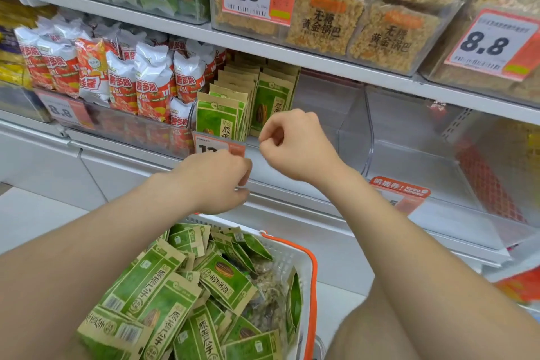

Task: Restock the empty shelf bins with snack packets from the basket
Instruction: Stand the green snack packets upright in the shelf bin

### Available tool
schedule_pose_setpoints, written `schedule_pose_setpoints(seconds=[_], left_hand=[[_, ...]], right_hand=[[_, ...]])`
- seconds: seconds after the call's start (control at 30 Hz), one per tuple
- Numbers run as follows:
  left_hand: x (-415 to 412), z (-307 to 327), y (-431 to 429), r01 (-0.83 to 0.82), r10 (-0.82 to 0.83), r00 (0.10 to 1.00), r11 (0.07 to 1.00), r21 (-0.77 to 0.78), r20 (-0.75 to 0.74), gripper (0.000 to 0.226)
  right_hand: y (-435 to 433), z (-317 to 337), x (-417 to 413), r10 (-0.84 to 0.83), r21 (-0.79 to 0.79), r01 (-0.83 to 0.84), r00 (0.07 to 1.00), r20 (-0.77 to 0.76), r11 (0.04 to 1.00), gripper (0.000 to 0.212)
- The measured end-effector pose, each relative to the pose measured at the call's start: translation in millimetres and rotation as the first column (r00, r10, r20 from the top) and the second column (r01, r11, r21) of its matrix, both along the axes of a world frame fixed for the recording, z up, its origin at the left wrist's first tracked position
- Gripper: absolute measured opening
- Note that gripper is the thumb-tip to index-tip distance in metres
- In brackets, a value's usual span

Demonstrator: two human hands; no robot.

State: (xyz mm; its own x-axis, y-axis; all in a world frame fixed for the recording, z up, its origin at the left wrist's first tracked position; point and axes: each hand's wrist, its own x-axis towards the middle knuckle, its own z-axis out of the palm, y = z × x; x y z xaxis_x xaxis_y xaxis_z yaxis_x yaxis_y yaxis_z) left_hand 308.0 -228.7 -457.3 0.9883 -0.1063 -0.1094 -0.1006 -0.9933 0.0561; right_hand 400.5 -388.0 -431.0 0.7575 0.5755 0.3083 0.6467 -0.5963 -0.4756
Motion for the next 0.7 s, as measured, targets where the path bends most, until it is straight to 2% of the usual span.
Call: schedule_pose_setpoints(seconds=[0.1, 0.17, 0.23, 0.33, 0.47, 0.57, 0.6, 0.7], left_hand=[[-5, -8, -9, 0.023, -0.012, 0.977, 0.998, 0.052, -0.214, 0.031], [-6, -15, -15, 0.042, -0.012, 0.945, 0.996, 0.084, -0.327, 0.038], [-7, -23, -21, 0.073, -0.033, 0.919, 0.994, 0.086, -0.392, 0.044], [-8, -31, -33, 0.087, -0.05, 0.89, 0.994, 0.061, -0.453, 0.044], [-11, -45, -52, 0.156, -0.09, 0.865, 0.983, 0.094, -0.493, 0.041], [-17, -54, -67, 0.233, -0.131, 0.834, 0.964, 0.127, -0.536, 0.034], [-19, -56, -72, 0.245, -0.136, 0.82, 0.961, 0.126, -0.555, 0.032], [-23, -60, -79, 0.268, -0.152, 0.801, 0.956, 0.119, -0.58, 0.033]], right_hand=[[-12, -16, -17, 0.092, -0.237, -0.105, 0.994, -0.064, 0.966, 0.02], [-20, -36, -18, 0.105, -0.407, -0.147, 0.987, -0.123, 0.901, 0.019], [-29, -59, -17, 0.108, -0.559, -0.197, 0.976, -0.189, 0.806, 0.017], [-39, -95, -21, 0.153, -0.735, -0.316, 0.947, -0.283, 0.6, 0.025], [-48, -148, -38, 0.262, -0.831, -0.471, 0.876, -0.404, 0.294, 0.034], [-54, -183, -54, 0.328, -0.821, -0.546, 0.816, -0.476, 0.166, 0.023], [-56, -192, -59, 0.345, -0.809, -0.573, 0.792, -0.503, 0.135, 0.025], [-64, -210, -67, 0.32, -0.795, -0.606, 0.759, -0.567, 0.03, 0.061]])
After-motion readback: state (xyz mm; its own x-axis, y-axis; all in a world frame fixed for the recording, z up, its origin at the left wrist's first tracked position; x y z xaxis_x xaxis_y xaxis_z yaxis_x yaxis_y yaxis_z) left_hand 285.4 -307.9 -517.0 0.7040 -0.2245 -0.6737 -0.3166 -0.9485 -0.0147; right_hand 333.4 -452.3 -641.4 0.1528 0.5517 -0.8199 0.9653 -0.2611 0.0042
